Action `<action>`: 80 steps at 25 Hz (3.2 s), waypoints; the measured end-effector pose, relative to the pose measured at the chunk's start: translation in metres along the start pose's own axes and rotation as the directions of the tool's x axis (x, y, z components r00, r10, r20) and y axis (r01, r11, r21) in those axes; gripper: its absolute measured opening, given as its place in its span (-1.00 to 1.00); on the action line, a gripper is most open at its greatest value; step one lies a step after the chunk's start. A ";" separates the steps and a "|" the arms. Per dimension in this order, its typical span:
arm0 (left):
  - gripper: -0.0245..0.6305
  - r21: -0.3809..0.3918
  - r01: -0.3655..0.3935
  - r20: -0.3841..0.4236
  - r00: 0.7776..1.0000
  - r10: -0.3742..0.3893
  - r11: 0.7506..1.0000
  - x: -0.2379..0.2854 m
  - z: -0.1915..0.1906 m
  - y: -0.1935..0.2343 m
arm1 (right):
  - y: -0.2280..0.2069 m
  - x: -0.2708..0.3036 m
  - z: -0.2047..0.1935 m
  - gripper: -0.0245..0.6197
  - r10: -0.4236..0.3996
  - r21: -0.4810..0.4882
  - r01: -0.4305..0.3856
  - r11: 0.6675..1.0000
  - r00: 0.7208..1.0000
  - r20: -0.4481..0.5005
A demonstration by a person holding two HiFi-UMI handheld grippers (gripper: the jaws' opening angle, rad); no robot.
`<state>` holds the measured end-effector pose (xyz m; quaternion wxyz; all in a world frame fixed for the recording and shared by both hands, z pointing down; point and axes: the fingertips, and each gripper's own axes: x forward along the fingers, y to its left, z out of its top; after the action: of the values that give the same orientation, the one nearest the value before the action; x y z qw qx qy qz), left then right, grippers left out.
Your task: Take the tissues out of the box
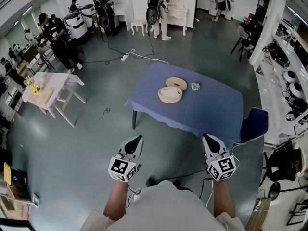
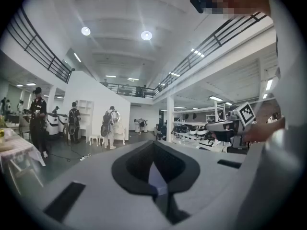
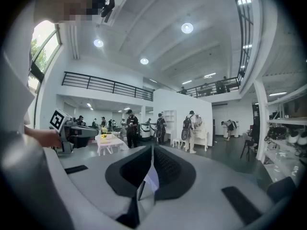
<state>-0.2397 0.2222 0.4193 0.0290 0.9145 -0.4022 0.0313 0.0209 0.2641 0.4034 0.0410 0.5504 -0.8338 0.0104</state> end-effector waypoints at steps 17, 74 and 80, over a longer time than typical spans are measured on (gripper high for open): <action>-0.91 -0.016 0.003 -0.017 1.000 -0.004 1.000 0.004 -0.004 -0.012 | -0.008 -0.001 -0.003 -0.81 0.008 0.032 -0.008 0.999 1.000 0.005; -0.61 -0.079 0.021 -0.051 0.998 -0.025 0.997 0.145 -0.017 0.043 | -0.104 0.105 -0.047 -0.81 -0.012 0.083 0.020 0.996 0.995 -0.097; -0.61 -0.080 0.093 -0.069 0.993 -0.099 0.992 0.188 -0.014 0.106 | -0.105 0.169 -0.046 -0.81 -0.075 0.085 0.086 0.993 0.990 -0.122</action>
<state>-0.1915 0.0132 0.4515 0.0799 0.9294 -0.3573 0.0477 0.0541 0.0703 0.4597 0.0659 0.5833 -0.8057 0.0790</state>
